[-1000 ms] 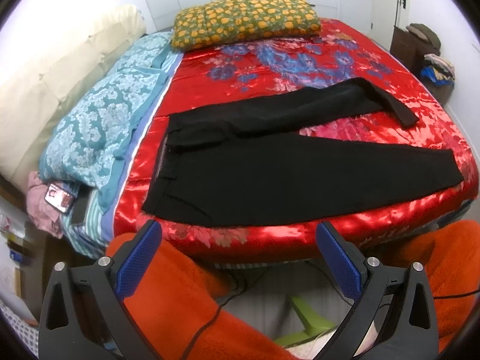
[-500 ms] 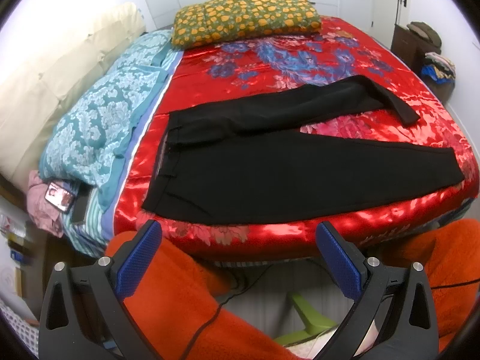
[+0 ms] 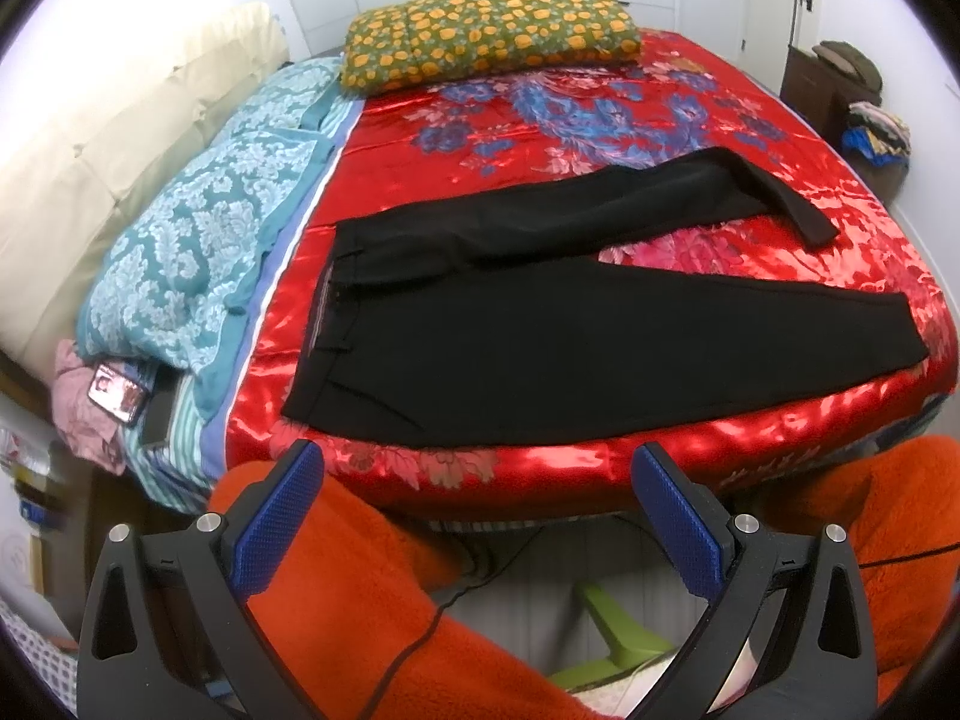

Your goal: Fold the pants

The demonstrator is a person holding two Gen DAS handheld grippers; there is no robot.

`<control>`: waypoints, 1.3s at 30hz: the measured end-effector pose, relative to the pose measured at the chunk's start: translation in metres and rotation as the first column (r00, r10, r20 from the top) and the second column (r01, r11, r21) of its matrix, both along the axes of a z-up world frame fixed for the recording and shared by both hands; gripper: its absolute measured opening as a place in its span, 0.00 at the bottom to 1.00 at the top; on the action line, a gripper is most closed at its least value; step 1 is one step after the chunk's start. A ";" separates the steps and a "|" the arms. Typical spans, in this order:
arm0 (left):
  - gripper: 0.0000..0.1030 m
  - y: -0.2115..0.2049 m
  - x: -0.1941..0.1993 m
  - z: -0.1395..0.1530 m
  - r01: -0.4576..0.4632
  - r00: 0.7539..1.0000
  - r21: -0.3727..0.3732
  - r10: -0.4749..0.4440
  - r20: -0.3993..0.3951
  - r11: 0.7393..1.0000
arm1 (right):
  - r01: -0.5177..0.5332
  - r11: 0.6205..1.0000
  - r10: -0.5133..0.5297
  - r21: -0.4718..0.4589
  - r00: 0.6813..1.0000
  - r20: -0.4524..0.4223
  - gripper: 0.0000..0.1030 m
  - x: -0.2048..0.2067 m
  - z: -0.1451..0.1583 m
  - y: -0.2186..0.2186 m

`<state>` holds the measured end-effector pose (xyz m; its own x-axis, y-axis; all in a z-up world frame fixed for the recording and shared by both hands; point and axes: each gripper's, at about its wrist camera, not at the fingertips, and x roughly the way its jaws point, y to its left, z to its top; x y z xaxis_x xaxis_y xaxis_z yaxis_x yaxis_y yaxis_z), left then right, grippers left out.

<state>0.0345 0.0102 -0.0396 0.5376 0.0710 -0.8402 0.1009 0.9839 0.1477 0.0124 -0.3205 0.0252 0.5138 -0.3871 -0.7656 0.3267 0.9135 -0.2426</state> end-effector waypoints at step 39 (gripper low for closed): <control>0.99 -0.017 0.068 0.015 -0.025 0.989 -0.040 0.030 0.144 0.999 | -0.258 0.955 0.230 0.149 0.956 0.181 1.00 0.104 -0.069 -0.104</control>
<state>0.1028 -0.0068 -0.0250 0.6515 0.0568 -0.7565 0.0539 0.9912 0.1208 0.1168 -0.4246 -0.0433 0.6975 -0.1064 -0.7087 0.1102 0.9931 -0.0407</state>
